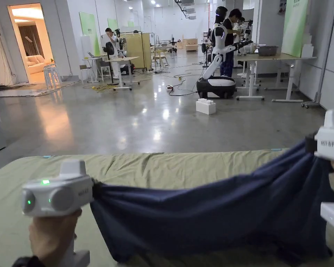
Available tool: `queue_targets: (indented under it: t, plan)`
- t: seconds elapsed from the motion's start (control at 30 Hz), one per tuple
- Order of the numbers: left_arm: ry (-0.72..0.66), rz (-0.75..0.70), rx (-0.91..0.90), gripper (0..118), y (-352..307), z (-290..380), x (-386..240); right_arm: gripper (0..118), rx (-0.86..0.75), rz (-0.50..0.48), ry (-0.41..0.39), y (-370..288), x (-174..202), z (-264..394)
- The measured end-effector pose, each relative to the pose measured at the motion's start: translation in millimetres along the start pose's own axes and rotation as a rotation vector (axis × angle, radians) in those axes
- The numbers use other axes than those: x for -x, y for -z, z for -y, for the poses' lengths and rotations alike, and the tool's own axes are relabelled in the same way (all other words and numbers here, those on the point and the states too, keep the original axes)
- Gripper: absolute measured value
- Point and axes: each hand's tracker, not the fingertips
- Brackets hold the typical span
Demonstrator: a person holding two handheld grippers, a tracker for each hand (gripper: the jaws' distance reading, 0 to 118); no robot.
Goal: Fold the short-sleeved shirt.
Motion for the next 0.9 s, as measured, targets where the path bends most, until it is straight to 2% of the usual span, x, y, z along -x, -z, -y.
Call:
queue_targets:
  t: [0.07,0.13,0.2,0.27,0.4,0.43,0.67,0.83,0.9]
  plan:
    - [0.003,0.004,0.053,5,-1.0,36.4,-0.6,2,0.061,-0.034,0.065,-4.9,-2.3,37.7]
    - [-0.046,0.051,0.072,5,-4.5,69.4,9.1,2,0.089,-0.056,0.060,-22.0,-4.0,72.6]
    - [-0.108,0.124,-0.006,5,-29.6,101.7,19.9,2,0.104,-0.088,0.038,-50.2,-6.0,101.8]
    - [-0.130,0.138,0.010,5,-60.7,137.8,33.6,2,0.097,-0.110,0.051,-89.0,-15.0,133.8]
    - [-0.072,0.161,0.041,5,-115.9,197.7,57.1,2,0.119,-0.085,0.104,-159.2,-37.1,192.0]
    - [-0.066,0.166,0.063,5,-130.9,210.0,63.2,2,0.141,-0.028,0.110,-176.4,-41.9,207.2]
    - [-0.090,0.161,0.140,5,-199.0,275.5,85.9,2,0.280,0.046,0.167,-247.4,-76.2,289.2]
    - [-0.063,0.168,0.213,5,-207.3,302.3,83.5,2,0.383,0.020,0.100,-263.1,-67.3,325.4]
    - [-0.059,0.176,0.242,5,-203.3,313.4,79.3,2,0.390,0.013,0.113,-260.0,-66.0,334.8]
